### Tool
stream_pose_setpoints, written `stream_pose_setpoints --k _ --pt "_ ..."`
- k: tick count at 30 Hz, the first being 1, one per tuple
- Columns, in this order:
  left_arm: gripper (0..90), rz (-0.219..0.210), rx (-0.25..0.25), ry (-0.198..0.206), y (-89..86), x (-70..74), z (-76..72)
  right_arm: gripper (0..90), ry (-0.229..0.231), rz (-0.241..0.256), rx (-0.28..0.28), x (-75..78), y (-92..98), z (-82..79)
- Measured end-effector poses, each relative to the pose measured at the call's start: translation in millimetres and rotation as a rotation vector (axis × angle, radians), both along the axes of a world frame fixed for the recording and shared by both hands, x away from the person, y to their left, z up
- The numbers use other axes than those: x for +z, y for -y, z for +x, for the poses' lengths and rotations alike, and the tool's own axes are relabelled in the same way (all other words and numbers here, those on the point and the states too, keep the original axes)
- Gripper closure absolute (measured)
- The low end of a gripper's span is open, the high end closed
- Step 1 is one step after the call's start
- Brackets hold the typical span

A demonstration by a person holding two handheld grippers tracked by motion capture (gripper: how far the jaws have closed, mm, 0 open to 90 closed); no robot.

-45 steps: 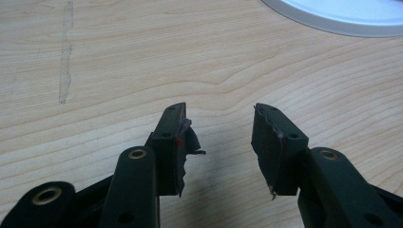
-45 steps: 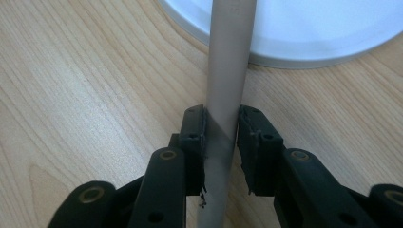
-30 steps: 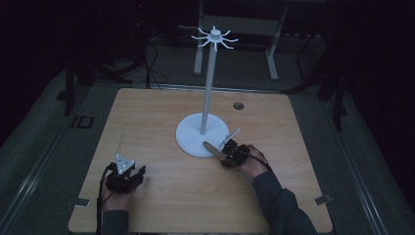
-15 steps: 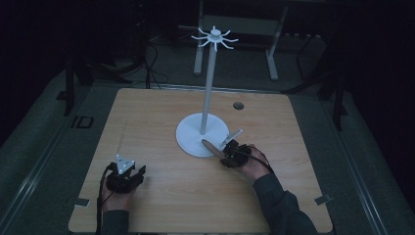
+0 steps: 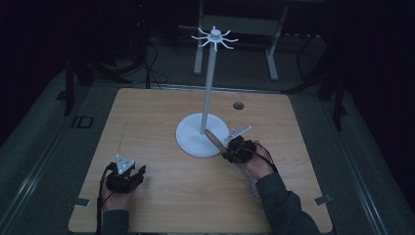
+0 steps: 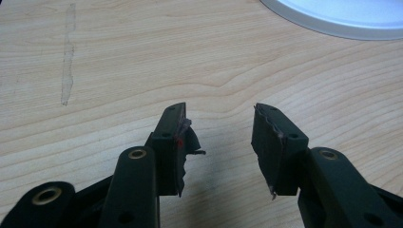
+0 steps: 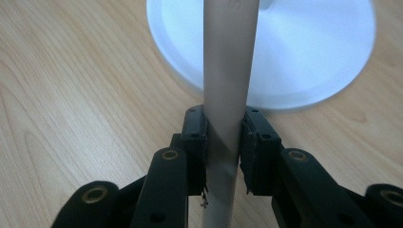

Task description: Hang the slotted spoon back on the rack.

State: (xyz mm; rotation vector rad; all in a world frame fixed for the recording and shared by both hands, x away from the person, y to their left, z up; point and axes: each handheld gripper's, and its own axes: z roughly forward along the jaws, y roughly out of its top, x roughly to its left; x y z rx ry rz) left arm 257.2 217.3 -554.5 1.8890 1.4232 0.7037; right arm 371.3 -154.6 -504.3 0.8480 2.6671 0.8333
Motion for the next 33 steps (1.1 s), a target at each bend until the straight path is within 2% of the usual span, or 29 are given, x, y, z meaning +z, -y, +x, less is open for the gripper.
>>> stream_pose_setpoints --k 10,33 --pt "56.2 -0.001 0.002 0.001 0.0 -0.1 0.1 73.5 0.056 0.076 -0.024 15.8 8.5 0.4" --pt "55.9 -0.001 0.005 0.001 -0.4 0.1 0.1 73.6 0.143 0.181 -0.068 36.1 21.4 -1.7"
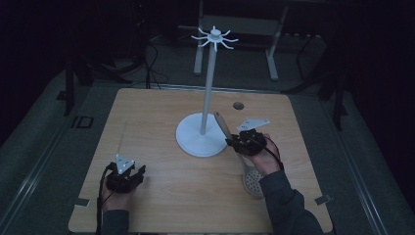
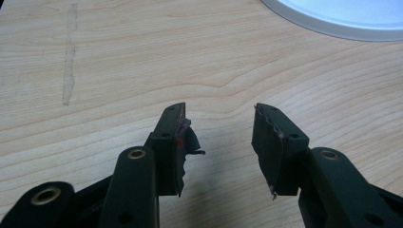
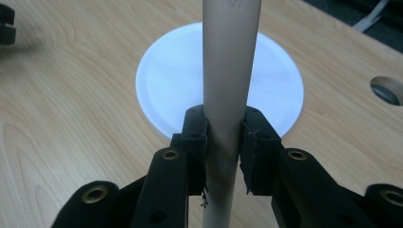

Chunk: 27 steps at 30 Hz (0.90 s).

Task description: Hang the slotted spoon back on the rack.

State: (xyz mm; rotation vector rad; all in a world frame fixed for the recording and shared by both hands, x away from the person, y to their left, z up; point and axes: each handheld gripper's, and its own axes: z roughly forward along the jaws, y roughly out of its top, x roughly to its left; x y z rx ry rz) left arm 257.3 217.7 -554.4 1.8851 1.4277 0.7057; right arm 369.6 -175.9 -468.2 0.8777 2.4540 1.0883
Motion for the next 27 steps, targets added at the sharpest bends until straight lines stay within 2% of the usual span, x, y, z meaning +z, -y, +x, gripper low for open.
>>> stream_pose_setpoints --k 5,27 --pt "55.9 0.000 0.000 0.000 -0.2 0.1 0.0 73.6 0.020 0.032 -0.004 3.2 1.6 -0.7" --pt "55.9 -0.002 0.002 0.002 -0.9 0.4 0.0 73.7 0.099 0.114 -0.018 27.3 0.4 -1.9"
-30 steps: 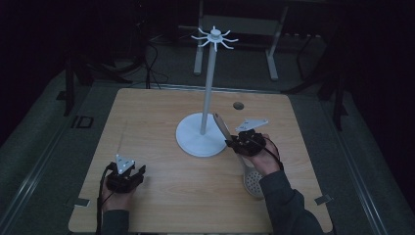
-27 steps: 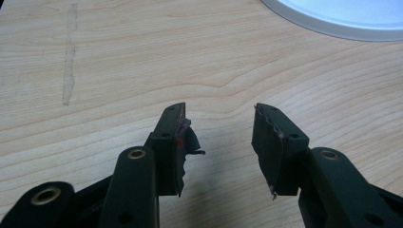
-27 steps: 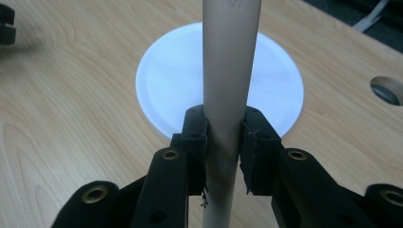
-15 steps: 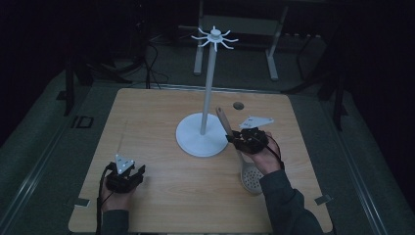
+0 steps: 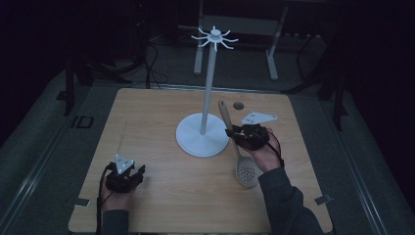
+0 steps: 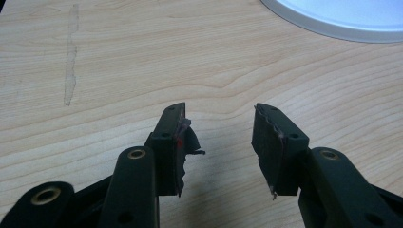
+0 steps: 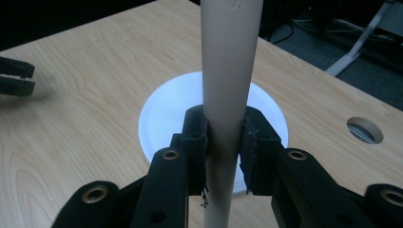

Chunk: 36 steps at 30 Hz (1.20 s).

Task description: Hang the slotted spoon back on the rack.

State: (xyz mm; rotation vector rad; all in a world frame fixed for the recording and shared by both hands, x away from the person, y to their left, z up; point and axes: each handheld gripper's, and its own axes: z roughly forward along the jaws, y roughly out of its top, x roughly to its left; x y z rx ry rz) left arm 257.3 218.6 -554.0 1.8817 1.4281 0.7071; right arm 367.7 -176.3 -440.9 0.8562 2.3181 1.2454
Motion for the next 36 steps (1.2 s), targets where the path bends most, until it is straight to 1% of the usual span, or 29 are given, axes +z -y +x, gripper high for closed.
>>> stream_pose_setpoints --k 13,16,19,24,31,36 --pt "55.9 -0.001 0.001 0.002 -0.1 -0.1 0.1 73.7 0.025 0.031 -0.008 10.2 -0.3 0.3" --pt "55.9 0.000 0.001 0.001 -0.1 -0.1 0.1 73.8 0.042 0.042 -0.016 12.8 -0.1 -0.3" --pt "55.9 0.000 0.000 0.000 0.2 -0.3 0.2 73.8 0.068 0.051 -0.021 14.5 0.4 -1.2" --pt "55.9 -0.001 0.002 0.000 0.2 -0.3 0.2 73.8 0.096 0.064 -0.019 17.8 0.5 -2.8" --pt "55.9 0.000 0.000 0.000 0.2 -0.3 0.4 73.8 0.115 0.083 -0.020 24.8 -0.7 -2.7" --pt "55.9 -0.003 0.001 0.001 -0.1 -0.3 0.4 73.8 0.119 0.090 -0.022 27.1 -2.3 -1.8"
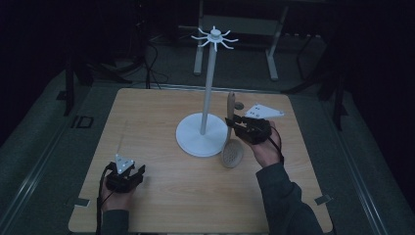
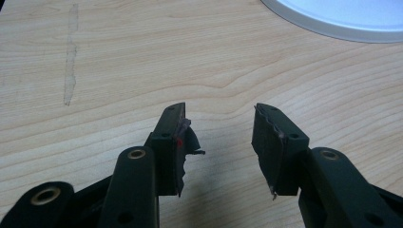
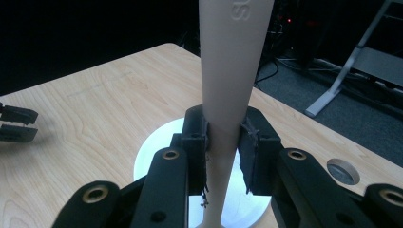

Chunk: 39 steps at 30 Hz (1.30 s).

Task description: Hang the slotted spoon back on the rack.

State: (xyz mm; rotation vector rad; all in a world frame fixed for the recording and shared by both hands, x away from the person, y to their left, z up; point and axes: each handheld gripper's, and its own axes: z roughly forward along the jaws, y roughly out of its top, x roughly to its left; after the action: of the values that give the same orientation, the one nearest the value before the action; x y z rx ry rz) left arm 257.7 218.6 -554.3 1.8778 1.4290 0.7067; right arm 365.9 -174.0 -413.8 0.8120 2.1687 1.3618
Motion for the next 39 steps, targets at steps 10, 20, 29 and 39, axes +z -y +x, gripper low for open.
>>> stream_pose_setpoints --k 10,20,29,39 --pt "55.8 -0.002 0.001 0.002 -0.4 0.2 -0.1 73.8 0.002 0.029 -0.013 3.2 -2.9 2.3" --pt "55.8 -0.002 0.000 0.002 -1.1 0.5 -0.2 73.7 0.009 0.053 -0.026 9.8 -3.3 3.2" --pt "55.6 -0.001 0.000 0.001 -1.3 0.6 -0.1 73.7 0.020 0.076 -0.036 16.9 -2.3 4.3" --pt "55.5 -0.002 0.001 0.001 -1.3 0.6 -0.1 73.7 0.023 0.089 -0.042 22.8 -2.6 6.3"
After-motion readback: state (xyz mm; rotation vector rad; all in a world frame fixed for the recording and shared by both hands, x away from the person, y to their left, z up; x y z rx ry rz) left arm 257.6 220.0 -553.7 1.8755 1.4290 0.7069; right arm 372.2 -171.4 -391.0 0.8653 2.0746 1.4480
